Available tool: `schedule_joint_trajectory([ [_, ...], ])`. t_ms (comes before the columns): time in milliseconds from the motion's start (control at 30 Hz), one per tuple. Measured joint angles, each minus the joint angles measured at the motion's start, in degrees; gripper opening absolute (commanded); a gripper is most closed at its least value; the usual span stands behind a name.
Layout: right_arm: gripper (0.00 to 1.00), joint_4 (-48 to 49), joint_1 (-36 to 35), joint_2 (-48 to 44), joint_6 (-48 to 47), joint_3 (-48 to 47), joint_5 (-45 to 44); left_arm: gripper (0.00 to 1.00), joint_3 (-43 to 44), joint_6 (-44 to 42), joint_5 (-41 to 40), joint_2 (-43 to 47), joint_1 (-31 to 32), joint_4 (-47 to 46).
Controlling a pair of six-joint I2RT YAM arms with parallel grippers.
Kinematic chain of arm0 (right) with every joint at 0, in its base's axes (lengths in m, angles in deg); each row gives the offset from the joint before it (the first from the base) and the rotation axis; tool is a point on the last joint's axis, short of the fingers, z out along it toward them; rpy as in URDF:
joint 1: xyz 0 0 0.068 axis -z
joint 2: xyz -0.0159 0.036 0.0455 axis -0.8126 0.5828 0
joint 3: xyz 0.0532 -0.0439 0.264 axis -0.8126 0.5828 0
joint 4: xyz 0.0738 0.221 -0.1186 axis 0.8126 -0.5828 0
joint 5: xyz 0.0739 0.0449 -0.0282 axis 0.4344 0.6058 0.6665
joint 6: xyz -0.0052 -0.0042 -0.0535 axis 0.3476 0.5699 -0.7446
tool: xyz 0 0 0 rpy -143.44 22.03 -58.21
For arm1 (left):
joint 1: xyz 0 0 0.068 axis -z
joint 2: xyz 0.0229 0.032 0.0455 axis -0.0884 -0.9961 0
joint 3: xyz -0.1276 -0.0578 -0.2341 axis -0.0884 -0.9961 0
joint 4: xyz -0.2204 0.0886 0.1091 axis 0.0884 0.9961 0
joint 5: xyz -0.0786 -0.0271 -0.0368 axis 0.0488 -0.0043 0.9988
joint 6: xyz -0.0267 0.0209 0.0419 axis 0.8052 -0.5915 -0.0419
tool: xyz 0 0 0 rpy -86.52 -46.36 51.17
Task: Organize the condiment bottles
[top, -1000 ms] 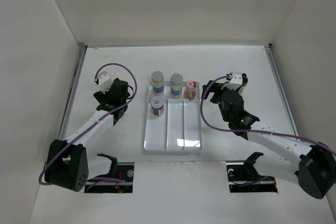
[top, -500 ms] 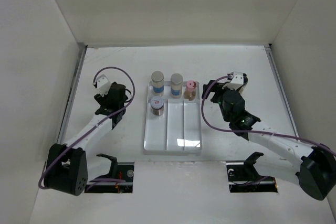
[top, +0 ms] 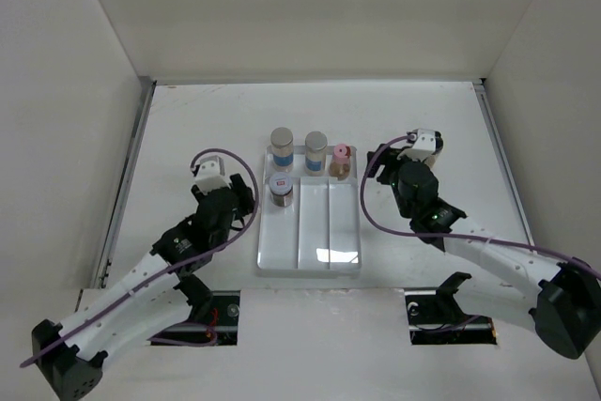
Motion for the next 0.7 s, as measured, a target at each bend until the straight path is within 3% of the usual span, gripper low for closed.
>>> schedule_joint_trajectory([
  [100, 0.41, 0.0, 0.1, -0.6, 0.2, 0.0, 0.0, 0.4, -0.5, 0.6, -0.4, 1.4, 6.1, 2.8],
  [233, 0.36, 0.0, 0.6, -1.3, 0.4, 0.0, 0.0, 0.4, -1.5, 1.3, -1.3, -0.3, 12.8, 2.7],
  [300, 0.42, -0.1, 1.2, -1.3, 0.5, 0.0, 0.0, 0.4, -1.9, 1.2, -2.2, -2.0, 15.3, 1.1],
  [400, 0.7, -0.5, 2.5, -1.3, 0.7, 0.0, -0.8, 0.41, -2.1, 0.8, -4.3, -5.1, 17.5, -3.1],
  [467, 0.83, -1.4, 3.8, -1.3, 0.6, 0.0, -2.1, 0.41, -2.3, 0.0, -5.9, -7.7, 17.9, -6.5],
  [700, 0.95, -5.4, 11.0, -0.4, 0.6, -0.3, -5.7, 0.43, -4.7, -0.7, -7.4, -16.7, 20.6, -13.1],
])
